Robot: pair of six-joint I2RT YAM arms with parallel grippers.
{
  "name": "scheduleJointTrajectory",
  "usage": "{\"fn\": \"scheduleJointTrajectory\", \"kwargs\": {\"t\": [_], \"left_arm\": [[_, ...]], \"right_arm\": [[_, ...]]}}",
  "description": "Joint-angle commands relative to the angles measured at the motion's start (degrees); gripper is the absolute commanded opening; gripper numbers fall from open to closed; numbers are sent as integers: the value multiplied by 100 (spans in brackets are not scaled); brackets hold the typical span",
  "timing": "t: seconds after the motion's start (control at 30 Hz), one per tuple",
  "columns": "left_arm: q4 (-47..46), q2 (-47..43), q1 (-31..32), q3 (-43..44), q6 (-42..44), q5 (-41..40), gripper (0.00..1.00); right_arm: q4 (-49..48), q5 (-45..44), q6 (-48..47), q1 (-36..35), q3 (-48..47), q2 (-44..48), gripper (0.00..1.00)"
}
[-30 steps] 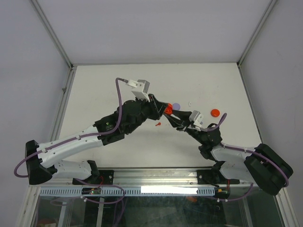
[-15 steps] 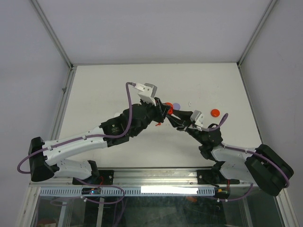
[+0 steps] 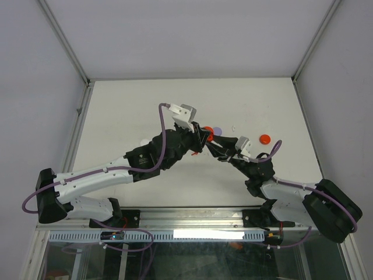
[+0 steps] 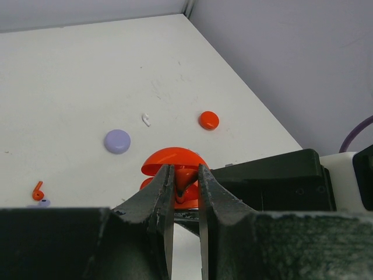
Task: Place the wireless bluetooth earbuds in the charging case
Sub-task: Place the earbud in the charging case.
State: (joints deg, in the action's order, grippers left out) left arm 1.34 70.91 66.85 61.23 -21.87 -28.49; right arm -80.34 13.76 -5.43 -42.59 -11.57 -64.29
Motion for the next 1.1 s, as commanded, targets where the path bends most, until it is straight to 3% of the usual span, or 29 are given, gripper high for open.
{"fn": "scheduleJointTrajectory", "kwargs": {"t": [0.0,0.5,0.9,1.07], "left_arm": [[-295,18,103,-23,304,103,10],[-374,-110,134,-163,594,499,34],[-355,-686,111,-213,396,287,58],[67,-859,-240,-153,133,718,69]], "right_arm": [[-413,-76,38,-30,-46,149,0],[-439,-31,112,-30,-51,210,0],[-174,59,163,-30,-30,280,0],[122,190,249,-26,-51,442,0]]}}
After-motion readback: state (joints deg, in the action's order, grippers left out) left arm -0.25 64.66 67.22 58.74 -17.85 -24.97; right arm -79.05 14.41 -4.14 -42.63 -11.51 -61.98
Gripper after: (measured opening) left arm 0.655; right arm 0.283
